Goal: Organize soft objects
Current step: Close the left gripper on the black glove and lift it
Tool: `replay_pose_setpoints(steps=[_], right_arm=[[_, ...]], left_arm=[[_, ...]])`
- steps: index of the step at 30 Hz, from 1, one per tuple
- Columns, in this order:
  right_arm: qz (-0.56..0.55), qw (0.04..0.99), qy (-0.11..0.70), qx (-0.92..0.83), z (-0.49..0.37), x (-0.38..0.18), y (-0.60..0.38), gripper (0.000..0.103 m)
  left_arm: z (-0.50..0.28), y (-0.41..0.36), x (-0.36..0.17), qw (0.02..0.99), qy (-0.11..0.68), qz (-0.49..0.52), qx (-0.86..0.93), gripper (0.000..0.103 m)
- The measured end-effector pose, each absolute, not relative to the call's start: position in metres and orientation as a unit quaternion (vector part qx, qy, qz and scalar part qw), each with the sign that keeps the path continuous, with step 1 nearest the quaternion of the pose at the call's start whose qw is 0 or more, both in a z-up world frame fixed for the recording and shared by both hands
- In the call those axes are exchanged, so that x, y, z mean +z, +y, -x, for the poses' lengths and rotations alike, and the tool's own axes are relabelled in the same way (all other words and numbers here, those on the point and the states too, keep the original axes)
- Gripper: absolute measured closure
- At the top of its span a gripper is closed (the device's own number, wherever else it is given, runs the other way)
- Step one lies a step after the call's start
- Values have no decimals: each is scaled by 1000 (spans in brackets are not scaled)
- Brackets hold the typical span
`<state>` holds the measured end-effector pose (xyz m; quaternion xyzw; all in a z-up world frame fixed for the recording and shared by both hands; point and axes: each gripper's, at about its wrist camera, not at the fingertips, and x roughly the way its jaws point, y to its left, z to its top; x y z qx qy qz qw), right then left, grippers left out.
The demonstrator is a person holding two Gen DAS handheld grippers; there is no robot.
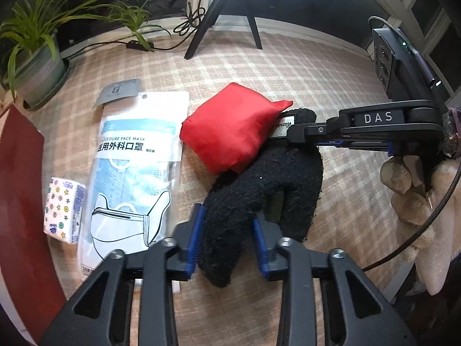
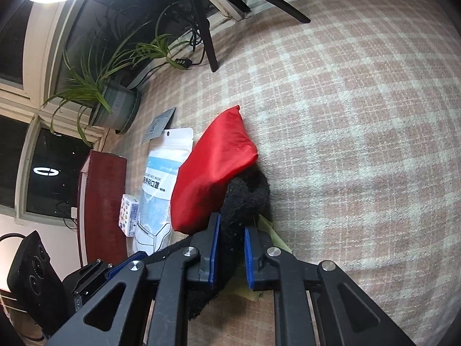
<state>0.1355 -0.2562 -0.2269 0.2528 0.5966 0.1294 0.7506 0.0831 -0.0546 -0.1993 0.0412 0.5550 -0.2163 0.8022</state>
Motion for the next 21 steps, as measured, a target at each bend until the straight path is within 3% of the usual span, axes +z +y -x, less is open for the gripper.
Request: replay_pose_setpoints(steps=[9, 21], right_arm=[[-251, 759, 587, 128, -128, -215, -254, 90], [-250, 793, 534, 155, -107, -147, -256, 91]], left_arm=[[-81, -51, -193, 805, 551, -16, -222, 91], [-61, -41, -146, 822, 510, 10, -253, 91]])
